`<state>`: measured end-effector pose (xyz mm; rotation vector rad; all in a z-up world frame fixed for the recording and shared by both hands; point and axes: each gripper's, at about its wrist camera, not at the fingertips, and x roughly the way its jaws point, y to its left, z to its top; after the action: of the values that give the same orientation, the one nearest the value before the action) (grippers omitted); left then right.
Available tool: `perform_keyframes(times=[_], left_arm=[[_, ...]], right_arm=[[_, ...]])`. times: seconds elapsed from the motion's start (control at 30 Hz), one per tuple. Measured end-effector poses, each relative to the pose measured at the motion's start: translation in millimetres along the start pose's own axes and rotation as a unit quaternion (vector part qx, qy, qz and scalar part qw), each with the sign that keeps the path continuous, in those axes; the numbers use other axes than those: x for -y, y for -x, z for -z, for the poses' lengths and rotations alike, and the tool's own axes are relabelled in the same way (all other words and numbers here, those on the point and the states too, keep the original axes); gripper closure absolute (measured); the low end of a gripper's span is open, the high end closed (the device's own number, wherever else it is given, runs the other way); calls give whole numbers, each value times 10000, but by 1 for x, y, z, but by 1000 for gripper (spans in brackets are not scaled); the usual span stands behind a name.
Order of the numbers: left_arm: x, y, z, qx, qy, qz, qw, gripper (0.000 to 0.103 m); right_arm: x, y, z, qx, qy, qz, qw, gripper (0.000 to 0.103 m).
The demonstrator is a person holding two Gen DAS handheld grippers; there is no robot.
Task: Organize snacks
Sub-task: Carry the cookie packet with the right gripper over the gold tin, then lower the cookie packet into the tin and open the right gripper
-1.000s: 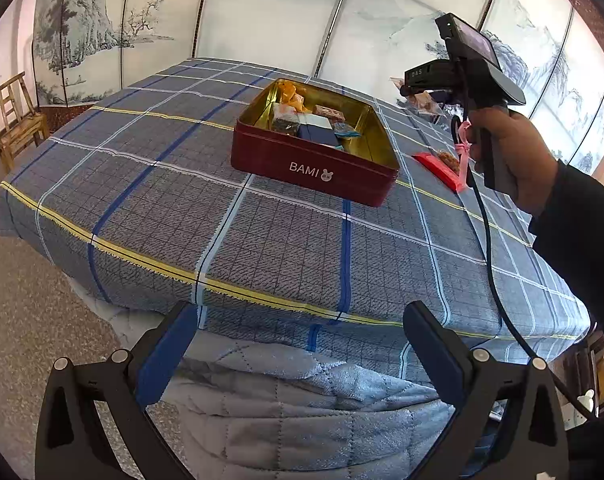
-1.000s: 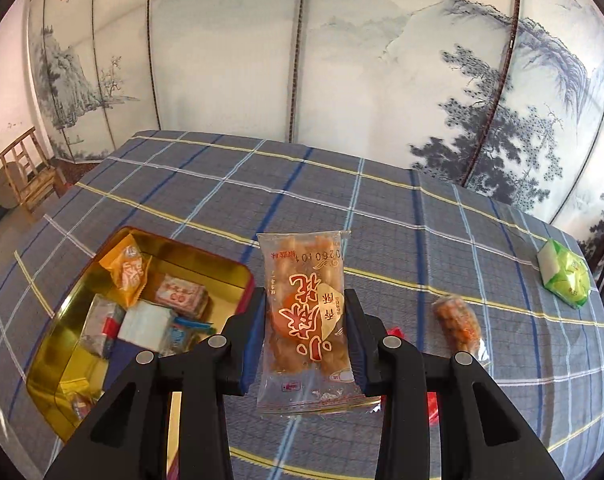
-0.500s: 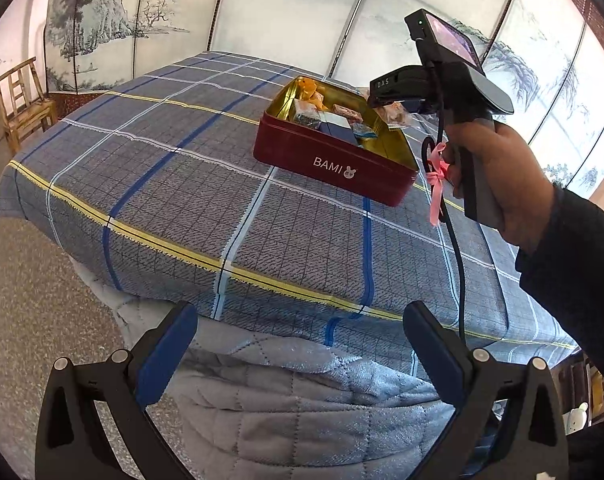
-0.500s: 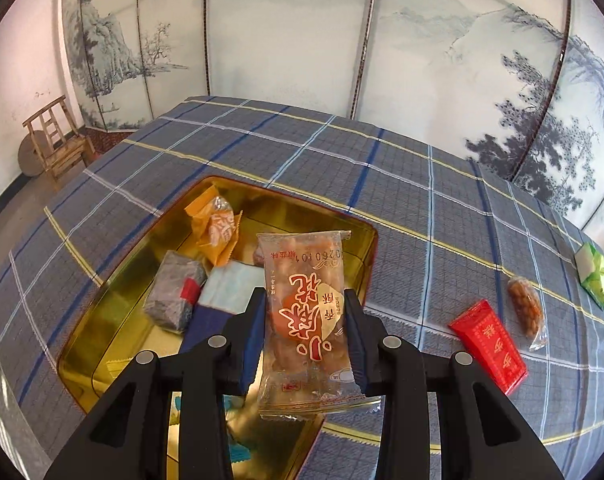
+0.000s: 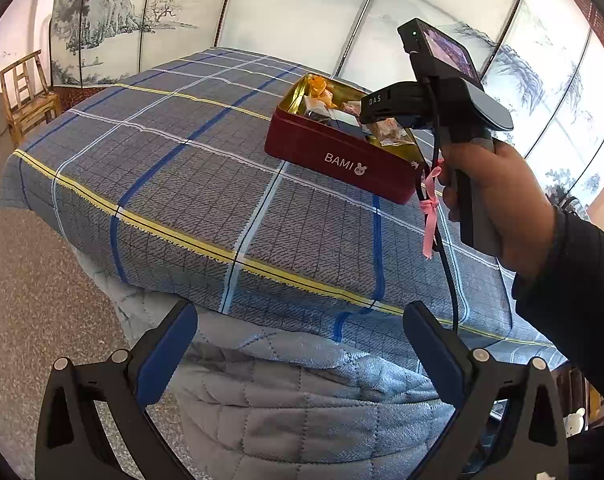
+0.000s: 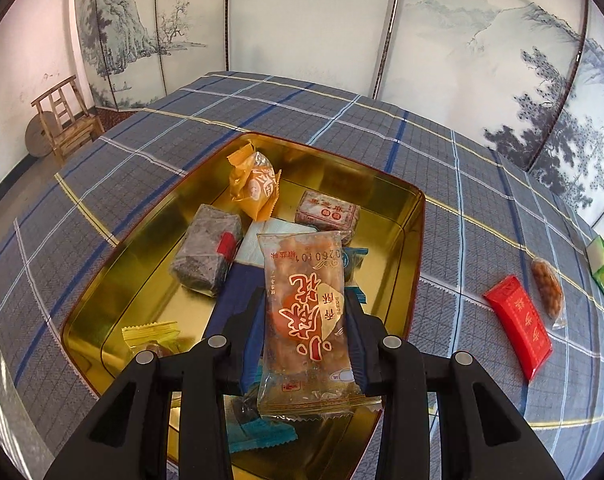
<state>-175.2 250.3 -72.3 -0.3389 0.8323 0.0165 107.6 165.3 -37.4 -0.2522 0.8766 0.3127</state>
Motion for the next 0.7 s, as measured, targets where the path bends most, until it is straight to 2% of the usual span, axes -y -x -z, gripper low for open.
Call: perform_keyframes(times=[0.53, 0.63, 0.7], left_arm=[[3, -3, 0, -81, -68, -86, 9999, 1], [4, -3, 0, -84, -81, -130, 9998, 1], [5, -3, -1, -83, -103, -171, 9998, 1]], right_arm=[[-1, -8, 9, -126, 16, -135, 9998, 65], [8, -10, 13, -208, -185, -499, 9984, 62], [19, -4, 14, -100, -375, -734, 9965, 60]])
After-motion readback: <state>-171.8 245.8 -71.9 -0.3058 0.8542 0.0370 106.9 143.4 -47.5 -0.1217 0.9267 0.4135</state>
